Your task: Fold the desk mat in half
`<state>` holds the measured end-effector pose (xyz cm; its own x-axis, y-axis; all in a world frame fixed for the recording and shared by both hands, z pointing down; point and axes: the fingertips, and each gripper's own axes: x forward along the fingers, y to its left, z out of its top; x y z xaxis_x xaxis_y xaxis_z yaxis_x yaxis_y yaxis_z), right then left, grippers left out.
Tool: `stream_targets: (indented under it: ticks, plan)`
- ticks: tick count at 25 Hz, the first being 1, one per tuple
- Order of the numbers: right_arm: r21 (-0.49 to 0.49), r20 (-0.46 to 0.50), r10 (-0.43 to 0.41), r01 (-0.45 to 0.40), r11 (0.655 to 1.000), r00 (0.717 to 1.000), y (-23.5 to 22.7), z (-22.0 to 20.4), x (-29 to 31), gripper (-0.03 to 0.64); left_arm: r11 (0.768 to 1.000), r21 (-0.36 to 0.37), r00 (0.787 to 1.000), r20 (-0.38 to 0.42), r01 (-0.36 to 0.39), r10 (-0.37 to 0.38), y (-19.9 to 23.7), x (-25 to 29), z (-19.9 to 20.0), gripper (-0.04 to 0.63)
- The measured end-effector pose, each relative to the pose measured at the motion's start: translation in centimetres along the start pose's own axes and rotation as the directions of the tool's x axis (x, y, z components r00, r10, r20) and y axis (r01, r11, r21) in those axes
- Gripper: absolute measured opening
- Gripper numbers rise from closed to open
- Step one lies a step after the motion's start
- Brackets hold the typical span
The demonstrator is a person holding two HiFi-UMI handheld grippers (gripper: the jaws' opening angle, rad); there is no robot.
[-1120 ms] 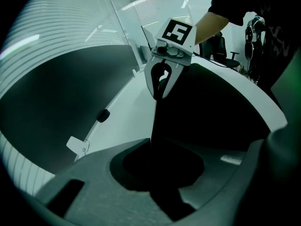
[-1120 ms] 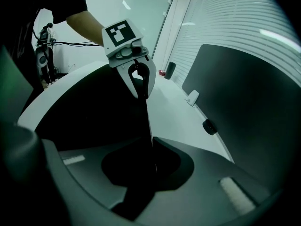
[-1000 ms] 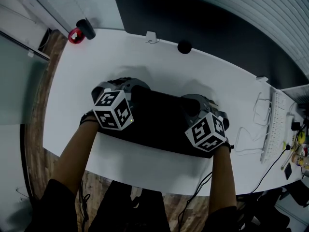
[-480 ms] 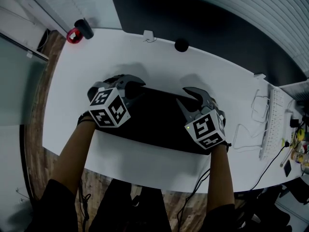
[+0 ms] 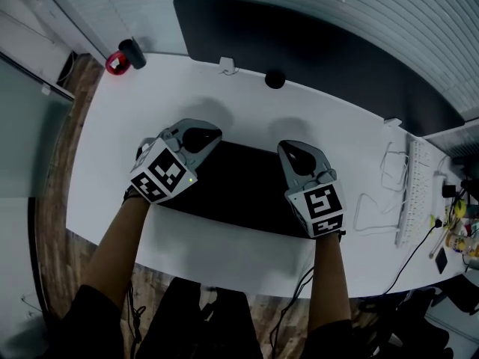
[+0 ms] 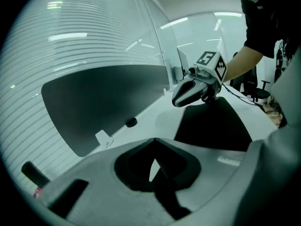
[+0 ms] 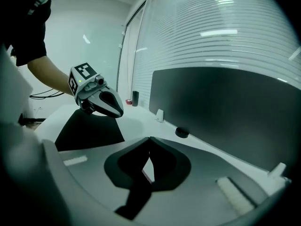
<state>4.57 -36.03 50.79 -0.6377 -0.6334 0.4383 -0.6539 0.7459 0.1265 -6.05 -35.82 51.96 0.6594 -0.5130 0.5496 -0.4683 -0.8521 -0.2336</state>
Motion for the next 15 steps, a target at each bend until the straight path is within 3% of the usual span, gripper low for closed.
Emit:
stream_targets:
  ticks: [8,15]
  plan:
    - [0.110,0.085,-0.072,0.063,0.992,0.994,1.0,2.4,-2.5,0.008,0.974,-0.187,0.986,0.082,-0.126,0.143,-0.4,-2.3,2.3,-0.003]
    - [0.214,0.150,-0.107,0.074,0.974,0.983,2.5,3.6,-5.1,0.008,0.936,-0.281,0.965,0.092,-0.211,0.245,-1.2,-4.8,3.4,-0.005]
